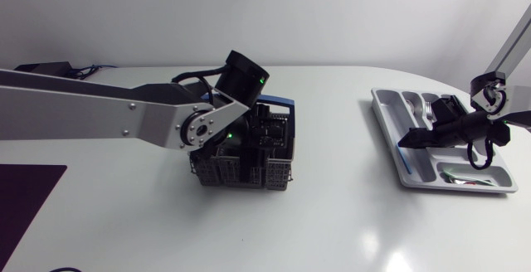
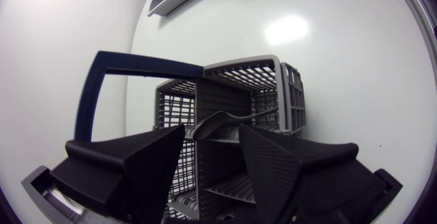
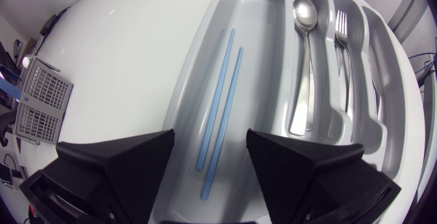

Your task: Unload the cutlery basket into the drawer organizer.

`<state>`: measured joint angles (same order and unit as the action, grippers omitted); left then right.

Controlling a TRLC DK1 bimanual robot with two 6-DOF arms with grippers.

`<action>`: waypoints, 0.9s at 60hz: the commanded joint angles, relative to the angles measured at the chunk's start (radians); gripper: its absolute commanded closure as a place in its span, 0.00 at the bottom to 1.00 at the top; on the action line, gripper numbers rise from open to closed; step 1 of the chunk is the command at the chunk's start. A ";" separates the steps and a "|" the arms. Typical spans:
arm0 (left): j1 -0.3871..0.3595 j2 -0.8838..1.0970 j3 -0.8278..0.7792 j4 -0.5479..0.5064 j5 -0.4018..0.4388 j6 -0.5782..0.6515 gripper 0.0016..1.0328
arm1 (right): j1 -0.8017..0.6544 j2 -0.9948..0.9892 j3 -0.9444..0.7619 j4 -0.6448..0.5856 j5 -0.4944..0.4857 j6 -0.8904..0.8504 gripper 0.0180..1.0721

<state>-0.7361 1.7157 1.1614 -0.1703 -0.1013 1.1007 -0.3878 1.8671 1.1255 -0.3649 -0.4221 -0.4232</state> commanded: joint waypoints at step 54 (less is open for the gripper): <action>-0.051 0.091 0.063 -0.020 -0.198 0.223 0.81 | -0.010 -0.075 -0.116 0.018 -0.041 -0.092 0.24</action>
<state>-0.7757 1.7813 1.2053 -0.1745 -0.2871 1.2713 -0.3889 1.8137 1.0405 -0.3576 -0.4522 -0.4973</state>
